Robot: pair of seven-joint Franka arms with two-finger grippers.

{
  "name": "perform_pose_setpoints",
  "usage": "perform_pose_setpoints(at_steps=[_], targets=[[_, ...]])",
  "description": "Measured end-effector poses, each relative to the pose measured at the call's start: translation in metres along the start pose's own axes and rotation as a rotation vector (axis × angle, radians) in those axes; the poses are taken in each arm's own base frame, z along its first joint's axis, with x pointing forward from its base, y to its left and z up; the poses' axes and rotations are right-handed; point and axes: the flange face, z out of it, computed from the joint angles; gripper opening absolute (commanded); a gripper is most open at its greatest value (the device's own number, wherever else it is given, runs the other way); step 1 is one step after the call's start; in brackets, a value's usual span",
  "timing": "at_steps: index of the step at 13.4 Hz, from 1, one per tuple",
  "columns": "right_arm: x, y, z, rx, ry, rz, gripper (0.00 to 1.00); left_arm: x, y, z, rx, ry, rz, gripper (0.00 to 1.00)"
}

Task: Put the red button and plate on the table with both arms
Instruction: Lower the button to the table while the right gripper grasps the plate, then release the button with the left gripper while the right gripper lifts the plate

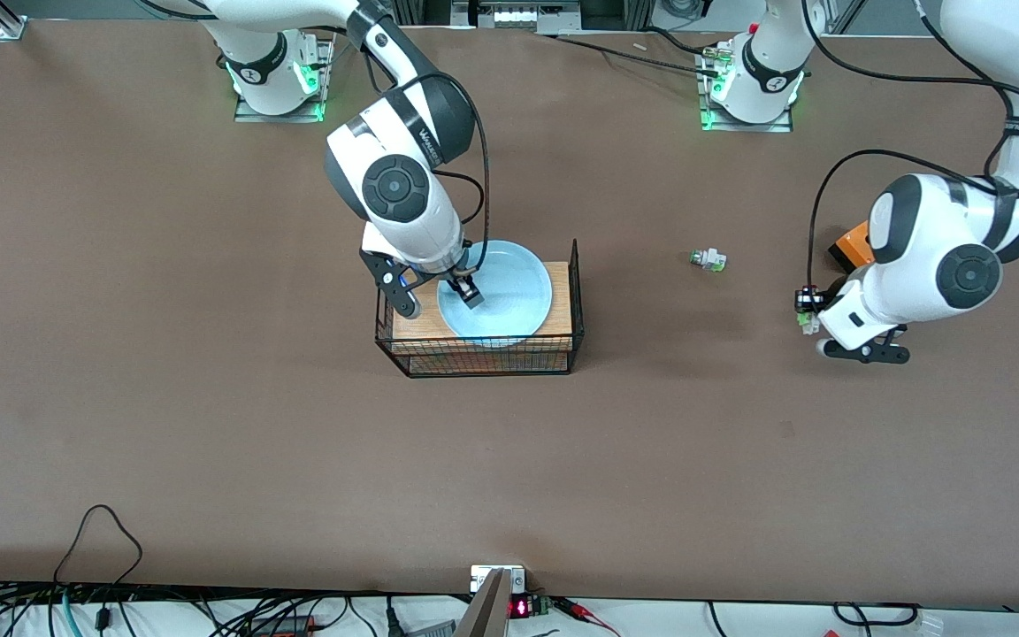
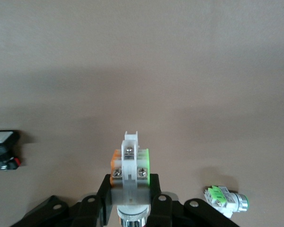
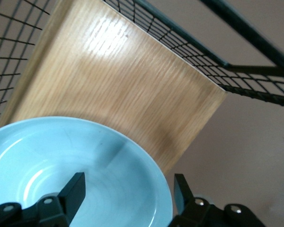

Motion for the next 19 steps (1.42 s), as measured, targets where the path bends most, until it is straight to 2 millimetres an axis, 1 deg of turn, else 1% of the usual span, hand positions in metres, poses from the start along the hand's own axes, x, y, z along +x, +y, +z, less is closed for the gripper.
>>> perform_pose_setpoints(at_steps=[1, 3, 4, 5, 6, 7, 8, 9, 10, 11, 12, 13, 15, 16, 17, 18, 19], targets=[[0.0, 0.001, 0.003, -0.018, 0.0, -0.011, 0.78, -0.001, 0.001, 0.008, -0.002, 0.003, 0.002, 0.01], [0.001, 0.004, 0.009, -0.053, 0.0, -0.051, 0.67, -0.003, 0.002, 0.026, -0.007, 0.015, 0.003, 0.01], [0.001, 0.005, 0.01, -0.059, -0.001, -0.069, 0.57, -0.002, 0.002, 0.035, -0.011, 0.028, 0.004, 0.01], [0.001, 0.005, 0.01, -0.059, -0.001, -0.079, 0.57, -0.002, 0.003, 0.045, -0.014, 0.046, 0.005, 0.02], [0.002, 0.005, 0.009, -0.058, -0.001, -0.085, 0.57, -0.004, 0.004, 0.056, -0.018, 0.066, 0.006, 0.04], [0.002, 0.004, 0.008, -0.056, -0.001, -0.086, 0.53, -0.006, 0.005, 0.065, -0.021, 0.085, 0.007, 0.08], [0.002, 0.005, 0.008, -0.058, -0.001, -0.085, 0.45, -0.009, 0.006, 0.074, -0.024, 0.098, 0.008, 0.13], [0.003, 0.005, 0.008, -0.06, -0.001, -0.084, 0.34, -0.012, 0.007, 0.082, -0.026, 0.103, 0.009, 0.3], [0.004, 0.005, 0.008, -0.064, -0.002, -0.083, 0.26, -0.014, 0.008, 0.087, -0.028, 0.102, 0.009, 0.55], [0.004, 0.005, 0.007, -0.064, -0.002, -0.083, 0.22, -0.015, 0.008, 0.09, -0.029, 0.102, 0.009, 0.87], [0.003, 0.006, 0.007, -0.068, -0.002, -0.083, 0.15, -0.015, 0.007, 0.091, -0.029, 0.103, 0.009, 1.0], [0.003, 0.006, 0.007, -0.076, -0.003, -0.084, 0.13, -0.014, 0.007, 0.09, -0.029, 0.106, 0.008, 1.0], [-0.001, 0.008, 0.007, -0.083, -0.004, -0.09, 0.01, -0.012, 0.007, 0.081, -0.025, 0.124, 0.008, 1.0], [-0.004, 0.009, 0.004, -0.089, -0.009, -0.1, 0.0, -0.01, 0.006, 0.071, -0.021, 0.142, 0.008, 1.0], [-0.008, 0.01, 0.002, -0.094, -0.01, -0.107, 0.0, -0.008, 0.006, 0.057, -0.015, 0.167, 0.009, 1.0], [-0.012, 0.01, 0.002, -0.095, -0.01, -0.112, 0.0, -0.006, 0.007, 0.037, -0.007, 0.194, 0.011, 1.0], [-0.014, 0.011, 0.003, -0.096, -0.01, -0.115, 0.0, -0.005, 0.009, 0.014, 0.003, 0.213, 0.014, 1.0]])
